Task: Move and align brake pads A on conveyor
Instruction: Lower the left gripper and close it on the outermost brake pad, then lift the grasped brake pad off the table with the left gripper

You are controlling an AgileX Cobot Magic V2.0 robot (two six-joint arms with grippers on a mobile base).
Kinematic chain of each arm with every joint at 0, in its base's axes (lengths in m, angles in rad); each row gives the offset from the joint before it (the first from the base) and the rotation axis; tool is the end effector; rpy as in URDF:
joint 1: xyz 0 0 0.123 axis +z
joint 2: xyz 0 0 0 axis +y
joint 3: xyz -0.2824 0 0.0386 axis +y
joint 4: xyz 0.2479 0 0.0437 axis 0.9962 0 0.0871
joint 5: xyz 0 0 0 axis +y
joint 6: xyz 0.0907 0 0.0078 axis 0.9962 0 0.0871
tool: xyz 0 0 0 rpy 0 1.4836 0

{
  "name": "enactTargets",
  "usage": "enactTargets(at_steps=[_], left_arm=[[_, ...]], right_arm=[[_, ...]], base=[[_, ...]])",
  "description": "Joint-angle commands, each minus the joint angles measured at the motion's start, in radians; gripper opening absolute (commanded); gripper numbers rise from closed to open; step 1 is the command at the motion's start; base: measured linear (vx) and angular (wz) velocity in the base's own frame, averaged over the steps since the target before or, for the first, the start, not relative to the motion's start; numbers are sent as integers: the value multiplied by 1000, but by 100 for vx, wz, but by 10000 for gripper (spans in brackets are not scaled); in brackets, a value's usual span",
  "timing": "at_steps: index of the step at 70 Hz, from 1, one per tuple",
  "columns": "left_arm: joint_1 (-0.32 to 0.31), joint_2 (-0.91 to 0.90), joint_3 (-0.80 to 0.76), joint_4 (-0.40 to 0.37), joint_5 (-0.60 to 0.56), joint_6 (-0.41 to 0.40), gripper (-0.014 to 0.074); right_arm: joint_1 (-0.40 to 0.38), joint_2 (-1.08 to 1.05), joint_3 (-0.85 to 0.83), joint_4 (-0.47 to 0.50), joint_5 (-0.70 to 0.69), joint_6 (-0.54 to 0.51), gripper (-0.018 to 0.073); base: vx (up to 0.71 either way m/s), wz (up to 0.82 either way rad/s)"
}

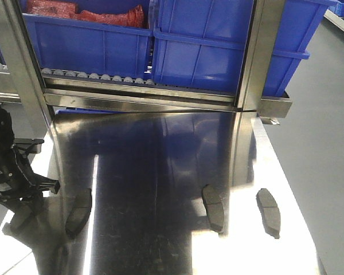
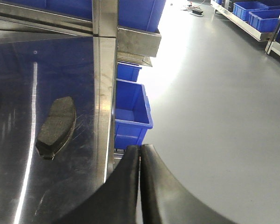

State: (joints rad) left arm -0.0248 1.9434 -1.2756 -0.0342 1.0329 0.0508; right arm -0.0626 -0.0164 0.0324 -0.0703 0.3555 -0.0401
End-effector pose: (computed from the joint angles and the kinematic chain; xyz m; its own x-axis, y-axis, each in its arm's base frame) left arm 0.3563 -0.0115 0.1619 -0.9975 0.0580 0.0414 0.0568 0.9979 -0.0307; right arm 0.0527 -0.0055 0.1711 -0.2867 -0.0880 -0.9540 0.0559 0.9925 -0.1084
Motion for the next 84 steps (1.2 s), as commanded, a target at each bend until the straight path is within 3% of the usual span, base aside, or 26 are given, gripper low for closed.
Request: enactTargets(at_steps=[1,5,43,60,84], left_arm=[[-5,-30,-16,-21,21,-9,83],[-5,-39,-16,-21,17,-9,-9],[-6,-384,7,-35,-108,-18,-8],[-7,-697,277,-111,-382,-12,-6],[-7,-1128,573,-110,-574,13,-6]], right_arm=[[-6,-6,6,-8,-73,-3,-7],[-6,-6,6,-8,-73,-3,-7],[-6,-6,6,-8,-73,-3,-7],[-6,-6,6,-8,-73,-3,-7],[-6,-6,6,-8,-73,-3,-7]], base=[[0,0],[0,0],[0,0],[0,0],[0,0]])
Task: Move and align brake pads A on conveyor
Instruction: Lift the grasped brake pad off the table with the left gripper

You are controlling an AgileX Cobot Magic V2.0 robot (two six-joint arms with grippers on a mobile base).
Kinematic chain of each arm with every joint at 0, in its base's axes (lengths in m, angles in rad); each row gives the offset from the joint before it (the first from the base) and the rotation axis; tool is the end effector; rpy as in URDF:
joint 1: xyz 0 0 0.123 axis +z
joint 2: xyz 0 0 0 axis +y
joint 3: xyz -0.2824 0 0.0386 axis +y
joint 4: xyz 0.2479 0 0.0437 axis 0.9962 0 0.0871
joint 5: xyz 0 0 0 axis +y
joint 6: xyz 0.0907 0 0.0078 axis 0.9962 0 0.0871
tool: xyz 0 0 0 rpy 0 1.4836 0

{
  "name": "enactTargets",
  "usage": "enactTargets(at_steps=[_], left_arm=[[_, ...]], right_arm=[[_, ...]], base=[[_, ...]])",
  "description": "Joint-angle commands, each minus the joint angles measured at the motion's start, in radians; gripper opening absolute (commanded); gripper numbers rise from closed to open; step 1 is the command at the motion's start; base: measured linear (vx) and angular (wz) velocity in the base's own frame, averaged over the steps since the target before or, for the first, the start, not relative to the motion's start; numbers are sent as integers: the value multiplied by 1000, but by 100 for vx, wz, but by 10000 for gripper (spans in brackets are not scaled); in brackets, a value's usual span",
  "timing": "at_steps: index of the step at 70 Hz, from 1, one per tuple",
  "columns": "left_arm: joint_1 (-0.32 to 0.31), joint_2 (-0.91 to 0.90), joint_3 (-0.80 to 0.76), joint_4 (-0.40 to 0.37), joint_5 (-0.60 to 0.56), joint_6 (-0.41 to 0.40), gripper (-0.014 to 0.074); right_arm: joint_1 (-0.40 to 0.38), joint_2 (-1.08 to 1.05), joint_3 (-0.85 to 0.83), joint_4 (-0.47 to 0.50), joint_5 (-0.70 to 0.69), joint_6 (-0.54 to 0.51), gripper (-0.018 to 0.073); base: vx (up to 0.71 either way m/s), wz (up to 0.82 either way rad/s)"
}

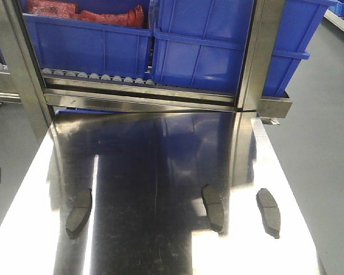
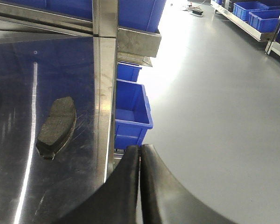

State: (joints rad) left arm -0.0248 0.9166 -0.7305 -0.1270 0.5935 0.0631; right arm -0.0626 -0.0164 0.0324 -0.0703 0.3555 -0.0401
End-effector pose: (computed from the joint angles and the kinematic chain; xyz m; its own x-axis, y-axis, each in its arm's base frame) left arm 0.1803 -0.0109 0.3099 -0.6381 -0.0264 -0.7695 0.0524 0.9956 -0.0777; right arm 0.0527 -0.0055 0.1711 -0.2867 -0.0880 -0.9540 0.0559 0.9925 -0.1084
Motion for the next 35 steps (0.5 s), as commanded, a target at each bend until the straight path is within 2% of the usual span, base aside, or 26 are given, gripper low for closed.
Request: enactTargets(at_steps=[1,17,35], left_arm=[[-7,-128,38,-17,-141,1,-6],[-7,-353,154,-15,-149,1,-6],[-7,-457,205,-15,-121,1,-6]], right_arm=[[-6,-6,6,-8,-73,-3,-7],[-6,-6,6,-8,-73,-3,-7],[-5,-6,6,-8,-73,-3,-7]], base=[[0,0],[0,0],[0,0]])
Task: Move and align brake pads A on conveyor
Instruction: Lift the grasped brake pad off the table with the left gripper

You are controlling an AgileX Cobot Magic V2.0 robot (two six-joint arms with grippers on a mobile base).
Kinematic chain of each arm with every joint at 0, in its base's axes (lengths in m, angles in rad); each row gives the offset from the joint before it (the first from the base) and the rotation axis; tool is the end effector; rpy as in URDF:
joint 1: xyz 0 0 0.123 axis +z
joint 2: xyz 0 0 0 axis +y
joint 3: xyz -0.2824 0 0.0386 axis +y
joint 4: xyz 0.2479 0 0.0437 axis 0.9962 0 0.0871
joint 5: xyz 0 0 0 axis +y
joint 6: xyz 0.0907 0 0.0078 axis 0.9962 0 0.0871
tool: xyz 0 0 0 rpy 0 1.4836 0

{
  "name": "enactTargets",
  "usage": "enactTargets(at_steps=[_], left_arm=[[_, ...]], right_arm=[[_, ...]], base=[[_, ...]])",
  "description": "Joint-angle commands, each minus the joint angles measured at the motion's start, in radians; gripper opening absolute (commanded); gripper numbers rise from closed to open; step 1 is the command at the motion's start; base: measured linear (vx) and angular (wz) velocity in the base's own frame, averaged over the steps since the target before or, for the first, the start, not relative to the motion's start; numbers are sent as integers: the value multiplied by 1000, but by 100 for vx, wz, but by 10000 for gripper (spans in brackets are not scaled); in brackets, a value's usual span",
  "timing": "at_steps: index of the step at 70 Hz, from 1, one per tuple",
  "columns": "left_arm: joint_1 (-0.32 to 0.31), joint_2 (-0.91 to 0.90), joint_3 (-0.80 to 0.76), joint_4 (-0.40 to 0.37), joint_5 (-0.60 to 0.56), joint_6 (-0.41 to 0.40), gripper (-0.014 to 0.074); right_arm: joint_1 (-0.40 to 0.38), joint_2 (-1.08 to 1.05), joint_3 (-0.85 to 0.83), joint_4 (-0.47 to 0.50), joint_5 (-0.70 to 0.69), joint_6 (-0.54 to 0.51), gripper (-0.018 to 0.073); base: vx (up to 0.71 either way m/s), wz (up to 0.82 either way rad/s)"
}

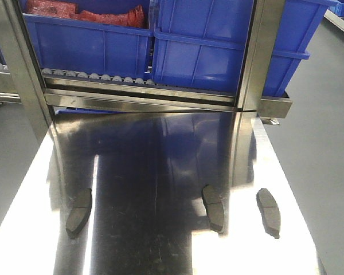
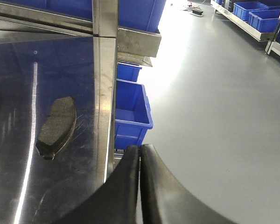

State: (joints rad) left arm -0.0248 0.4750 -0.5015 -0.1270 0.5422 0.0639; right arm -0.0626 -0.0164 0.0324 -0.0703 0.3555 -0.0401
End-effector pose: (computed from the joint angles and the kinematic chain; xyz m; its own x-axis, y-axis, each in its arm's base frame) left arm 0.0957 -0.0083 0.2992 -0.4155 -0.0346 -0.9089 0.0656 0.9955 -0.0679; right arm 0.0527 -0.0055 0.1711 -0.2867 -0.0880 -0.9540 0.0559 0.9925 -0.1084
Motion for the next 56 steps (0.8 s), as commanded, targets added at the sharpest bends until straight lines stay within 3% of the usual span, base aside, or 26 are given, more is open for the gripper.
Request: enactTargets(at_steps=[1,56], left_arm=[[-7,-16,-24,-15,-68,0,-6],[-7,-17,-24,-15,-52,0,-6]], right_arm=[[-5,-6,6,-8,-73,-3,-7],[-5,-6,6,-8,-73,-3,-7]], base=[[0,0],[0,0]])
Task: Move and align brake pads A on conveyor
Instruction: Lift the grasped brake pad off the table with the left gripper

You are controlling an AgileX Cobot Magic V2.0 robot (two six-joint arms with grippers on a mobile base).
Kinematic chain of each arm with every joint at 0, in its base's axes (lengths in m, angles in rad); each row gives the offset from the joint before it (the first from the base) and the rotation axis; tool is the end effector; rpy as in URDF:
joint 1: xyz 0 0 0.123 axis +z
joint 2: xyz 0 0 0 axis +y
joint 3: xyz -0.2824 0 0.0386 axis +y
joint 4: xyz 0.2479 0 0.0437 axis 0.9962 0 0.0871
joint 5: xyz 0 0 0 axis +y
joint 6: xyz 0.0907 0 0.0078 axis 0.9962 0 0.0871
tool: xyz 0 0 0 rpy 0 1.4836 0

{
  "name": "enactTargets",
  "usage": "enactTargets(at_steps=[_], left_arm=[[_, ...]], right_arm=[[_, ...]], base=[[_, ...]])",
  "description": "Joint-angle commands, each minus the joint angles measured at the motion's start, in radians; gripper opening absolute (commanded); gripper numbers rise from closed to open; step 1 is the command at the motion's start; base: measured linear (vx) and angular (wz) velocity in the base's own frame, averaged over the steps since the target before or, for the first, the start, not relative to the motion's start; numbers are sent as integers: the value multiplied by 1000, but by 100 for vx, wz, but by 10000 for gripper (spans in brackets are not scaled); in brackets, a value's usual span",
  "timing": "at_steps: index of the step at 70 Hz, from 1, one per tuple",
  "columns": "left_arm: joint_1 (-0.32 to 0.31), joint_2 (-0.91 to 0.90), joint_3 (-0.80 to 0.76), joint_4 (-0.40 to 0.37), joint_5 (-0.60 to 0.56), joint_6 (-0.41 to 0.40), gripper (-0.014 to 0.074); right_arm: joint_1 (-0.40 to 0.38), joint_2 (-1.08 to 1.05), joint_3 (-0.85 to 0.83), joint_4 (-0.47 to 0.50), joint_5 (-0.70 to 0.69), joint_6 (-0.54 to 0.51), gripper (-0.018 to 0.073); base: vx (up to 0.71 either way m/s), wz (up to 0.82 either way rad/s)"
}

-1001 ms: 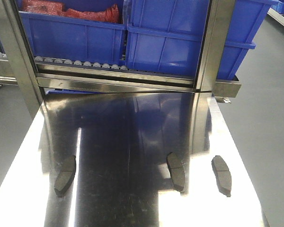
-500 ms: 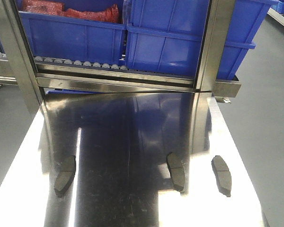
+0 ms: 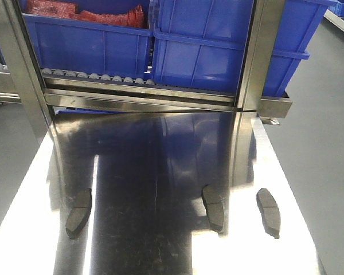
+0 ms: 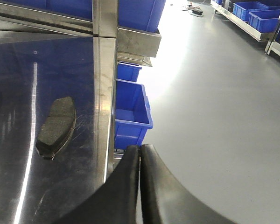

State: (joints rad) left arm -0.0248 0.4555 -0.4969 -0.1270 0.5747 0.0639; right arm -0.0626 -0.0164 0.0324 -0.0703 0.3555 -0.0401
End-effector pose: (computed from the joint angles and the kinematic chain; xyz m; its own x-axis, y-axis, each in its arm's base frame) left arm 0.0911 -0.0085 0.2968 -0.4313 -0.0321 -0.9016 0.0685 0.9953 -0.0682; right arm 0.0527 -0.0055 0.1711 -0.2867 -0.0880 -0.9540 0.0559 0.9925 -0.1084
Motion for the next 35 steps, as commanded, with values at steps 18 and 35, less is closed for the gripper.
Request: enactTargets(at_steps=[18,35], left_arm=[[-7,2,-28,-15,-85,0,-6],[-7,2,-28,-15,-85,0,-6]], right_arm=[[-6,-6,6,-35,-83,-4,-7],[-6,-6,4,4,-316,49,-6]], base=[[0,0],[0,0]])
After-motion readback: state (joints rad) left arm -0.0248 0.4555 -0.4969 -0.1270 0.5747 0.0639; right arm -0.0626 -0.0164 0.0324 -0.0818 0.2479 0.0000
